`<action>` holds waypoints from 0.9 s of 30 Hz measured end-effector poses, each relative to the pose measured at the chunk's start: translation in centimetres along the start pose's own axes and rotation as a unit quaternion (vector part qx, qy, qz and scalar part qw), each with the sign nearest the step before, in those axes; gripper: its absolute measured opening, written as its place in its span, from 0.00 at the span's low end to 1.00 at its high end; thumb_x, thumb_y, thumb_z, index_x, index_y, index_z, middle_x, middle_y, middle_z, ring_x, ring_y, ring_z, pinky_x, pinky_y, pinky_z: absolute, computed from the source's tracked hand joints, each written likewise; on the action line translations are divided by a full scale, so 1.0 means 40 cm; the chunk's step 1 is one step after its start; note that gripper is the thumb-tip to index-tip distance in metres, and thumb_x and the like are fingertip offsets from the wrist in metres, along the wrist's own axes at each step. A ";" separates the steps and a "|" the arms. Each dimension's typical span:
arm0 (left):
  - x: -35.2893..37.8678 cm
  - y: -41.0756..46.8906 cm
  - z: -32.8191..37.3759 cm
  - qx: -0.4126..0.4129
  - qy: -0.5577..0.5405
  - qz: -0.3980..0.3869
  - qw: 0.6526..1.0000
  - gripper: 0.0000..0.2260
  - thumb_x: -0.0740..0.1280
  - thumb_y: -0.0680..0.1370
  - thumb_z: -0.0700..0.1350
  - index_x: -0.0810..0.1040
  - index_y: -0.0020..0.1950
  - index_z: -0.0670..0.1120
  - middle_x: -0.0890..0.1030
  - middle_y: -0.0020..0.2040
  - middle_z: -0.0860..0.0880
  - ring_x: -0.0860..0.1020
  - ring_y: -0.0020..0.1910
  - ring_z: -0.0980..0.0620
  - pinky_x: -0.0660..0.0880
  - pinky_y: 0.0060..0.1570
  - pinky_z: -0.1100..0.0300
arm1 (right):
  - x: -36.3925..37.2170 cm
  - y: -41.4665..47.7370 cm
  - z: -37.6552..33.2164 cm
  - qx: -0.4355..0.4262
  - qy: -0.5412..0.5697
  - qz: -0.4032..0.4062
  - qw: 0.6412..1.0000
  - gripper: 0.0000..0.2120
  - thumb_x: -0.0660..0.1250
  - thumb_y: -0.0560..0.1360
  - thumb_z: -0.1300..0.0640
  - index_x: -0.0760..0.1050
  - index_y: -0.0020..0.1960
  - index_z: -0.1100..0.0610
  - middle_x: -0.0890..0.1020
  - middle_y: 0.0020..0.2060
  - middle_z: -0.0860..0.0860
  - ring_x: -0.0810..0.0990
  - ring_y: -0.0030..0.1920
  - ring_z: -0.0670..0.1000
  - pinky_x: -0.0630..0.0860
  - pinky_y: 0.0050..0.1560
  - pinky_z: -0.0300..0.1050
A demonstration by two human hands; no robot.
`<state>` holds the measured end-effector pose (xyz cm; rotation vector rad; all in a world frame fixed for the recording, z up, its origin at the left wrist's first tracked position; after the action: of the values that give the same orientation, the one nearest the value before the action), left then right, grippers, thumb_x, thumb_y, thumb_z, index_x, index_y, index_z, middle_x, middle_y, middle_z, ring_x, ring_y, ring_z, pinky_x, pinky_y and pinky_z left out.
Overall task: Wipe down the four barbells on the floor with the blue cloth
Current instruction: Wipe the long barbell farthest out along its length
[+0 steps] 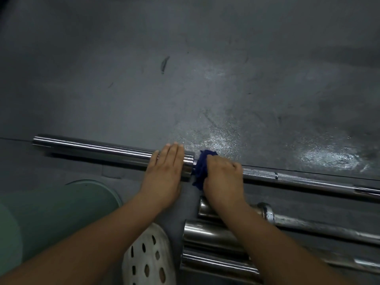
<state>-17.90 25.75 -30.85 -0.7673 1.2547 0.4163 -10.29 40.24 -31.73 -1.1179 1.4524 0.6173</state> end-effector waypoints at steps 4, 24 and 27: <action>0.011 0.002 0.022 0.014 -0.011 0.008 1.000 0.43 0.73 0.66 0.44 0.59 0.79 0.40 0.63 0.78 0.41 0.63 0.76 0.42 0.56 0.74 0.46 | 0.022 -0.028 -0.066 -0.051 0.020 0.021 0.998 0.21 0.64 0.71 0.57 0.73 0.64 0.54 0.79 0.58 0.49 0.76 0.61 0.52 0.69 0.63 0.52; 0.009 0.000 0.028 0.044 0.026 0.010 0.999 0.44 0.75 0.65 0.44 0.62 0.78 0.42 0.64 0.77 0.43 0.64 0.76 0.42 0.58 0.73 0.46 | -0.076 0.031 0.263 0.126 0.069 -0.176 0.974 0.13 0.56 0.74 0.49 0.74 0.55 0.49 0.82 0.53 0.53 0.79 0.52 0.56 0.71 0.53 0.48; 0.021 0.005 0.036 0.046 0.026 0.015 0.998 0.44 0.76 0.63 0.45 0.65 0.77 0.41 0.68 0.76 0.42 0.67 0.74 0.41 0.61 0.72 0.45 | -0.055 0.035 0.208 0.126 0.051 -0.153 0.979 0.15 0.55 0.72 0.49 0.74 0.55 0.50 0.81 0.54 0.54 0.77 0.54 0.57 0.70 0.55 0.49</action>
<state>-16.81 26.82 -31.56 -0.6855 1.3268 0.3634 -7.99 48.63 -31.76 -1.1536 1.3644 0.1563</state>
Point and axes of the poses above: each hand's wrist, its own y-axis towards the middle knuckle, its own x-axis out of the palm, z = x × y, the point moved 2 cm from there along y, towards the middle knuckle
